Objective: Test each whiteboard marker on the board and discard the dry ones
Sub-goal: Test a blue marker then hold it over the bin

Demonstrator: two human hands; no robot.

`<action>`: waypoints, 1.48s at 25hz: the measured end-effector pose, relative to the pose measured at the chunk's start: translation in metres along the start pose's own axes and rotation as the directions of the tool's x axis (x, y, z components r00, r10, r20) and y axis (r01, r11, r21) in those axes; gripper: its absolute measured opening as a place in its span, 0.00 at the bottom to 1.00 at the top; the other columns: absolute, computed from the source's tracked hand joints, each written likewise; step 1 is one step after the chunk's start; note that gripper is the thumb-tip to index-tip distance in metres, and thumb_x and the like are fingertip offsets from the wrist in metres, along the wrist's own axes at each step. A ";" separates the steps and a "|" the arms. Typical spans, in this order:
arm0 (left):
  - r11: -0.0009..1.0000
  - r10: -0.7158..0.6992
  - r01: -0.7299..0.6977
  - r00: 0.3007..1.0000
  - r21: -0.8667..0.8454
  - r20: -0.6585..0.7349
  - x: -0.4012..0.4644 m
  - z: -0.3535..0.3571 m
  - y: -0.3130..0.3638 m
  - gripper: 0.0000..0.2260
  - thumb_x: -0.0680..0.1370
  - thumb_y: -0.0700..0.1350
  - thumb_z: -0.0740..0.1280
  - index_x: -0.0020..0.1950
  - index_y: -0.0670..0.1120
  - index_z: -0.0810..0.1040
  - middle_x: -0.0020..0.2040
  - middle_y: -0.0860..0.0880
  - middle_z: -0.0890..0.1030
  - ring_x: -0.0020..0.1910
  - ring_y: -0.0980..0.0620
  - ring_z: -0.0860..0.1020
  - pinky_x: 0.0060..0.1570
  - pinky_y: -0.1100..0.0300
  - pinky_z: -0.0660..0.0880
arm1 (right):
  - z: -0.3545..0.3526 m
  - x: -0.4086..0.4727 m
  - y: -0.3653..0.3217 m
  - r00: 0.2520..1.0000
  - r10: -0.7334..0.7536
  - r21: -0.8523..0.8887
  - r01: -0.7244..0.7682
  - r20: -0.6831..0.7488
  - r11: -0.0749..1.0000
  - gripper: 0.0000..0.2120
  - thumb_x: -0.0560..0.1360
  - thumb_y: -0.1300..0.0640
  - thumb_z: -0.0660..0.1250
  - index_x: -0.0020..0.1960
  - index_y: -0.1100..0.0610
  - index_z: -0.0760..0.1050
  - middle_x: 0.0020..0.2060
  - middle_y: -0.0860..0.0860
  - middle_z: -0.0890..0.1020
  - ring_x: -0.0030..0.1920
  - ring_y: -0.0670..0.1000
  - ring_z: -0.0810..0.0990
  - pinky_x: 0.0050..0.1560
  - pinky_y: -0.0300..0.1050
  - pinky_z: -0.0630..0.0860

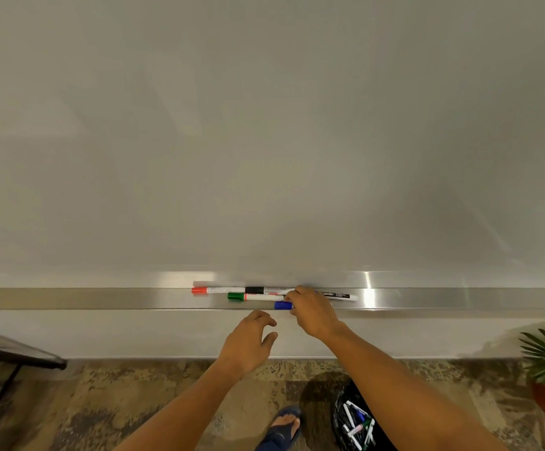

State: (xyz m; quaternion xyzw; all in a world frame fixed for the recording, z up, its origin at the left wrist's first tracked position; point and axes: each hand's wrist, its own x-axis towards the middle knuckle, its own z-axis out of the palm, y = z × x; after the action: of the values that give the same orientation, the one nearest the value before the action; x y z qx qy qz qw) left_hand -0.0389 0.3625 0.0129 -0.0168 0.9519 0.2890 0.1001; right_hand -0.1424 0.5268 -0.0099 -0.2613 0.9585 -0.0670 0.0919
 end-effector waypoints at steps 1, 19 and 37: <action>1.000 -0.006 0.006 1.000 0.004 -0.001 0.000 -0.001 -0.001 0.15 0.81 0.54 0.63 0.68 0.54 0.73 0.71 0.56 0.70 0.66 0.55 0.72 0.66 0.62 0.69 | -0.001 0.001 0.000 1.000 -0.001 -0.009 0.001 -0.003 1.000 0.16 0.79 0.58 0.68 0.67 0.53 0.75 0.60 0.53 0.78 0.57 0.53 0.78 0.60 0.50 0.76; 0.961 0.000 -0.057 0.978 -0.270 -0.207 -0.033 -0.041 0.017 0.09 0.79 0.55 0.67 0.52 0.51 0.75 0.47 0.53 0.82 0.47 0.57 0.79 0.53 0.54 0.79 | -0.062 -0.076 -0.062 0.980 -0.096 0.299 0.144 -0.172 0.943 0.11 0.79 0.51 0.69 0.60 0.52 0.76 0.55 0.47 0.76 0.50 0.48 0.79 0.50 0.47 0.79; 0.932 0.004 -0.110 0.956 -0.346 -0.294 -0.083 -0.117 -0.036 0.08 0.81 0.48 0.64 0.47 0.46 0.78 0.40 0.49 0.81 0.40 0.51 0.78 0.42 0.57 0.76 | -0.076 -0.091 -0.177 0.980 -0.071 0.427 0.146 -0.185 0.893 0.10 0.84 0.46 0.56 0.60 0.49 0.71 0.41 0.49 0.81 0.38 0.51 0.78 0.39 0.53 0.77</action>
State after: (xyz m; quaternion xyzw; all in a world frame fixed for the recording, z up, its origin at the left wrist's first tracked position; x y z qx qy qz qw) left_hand 0.0247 0.2654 0.1049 -0.0488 0.8875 0.4552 -0.0528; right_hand 0.0050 0.4285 0.1085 -0.2807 0.9070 -0.3071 0.0652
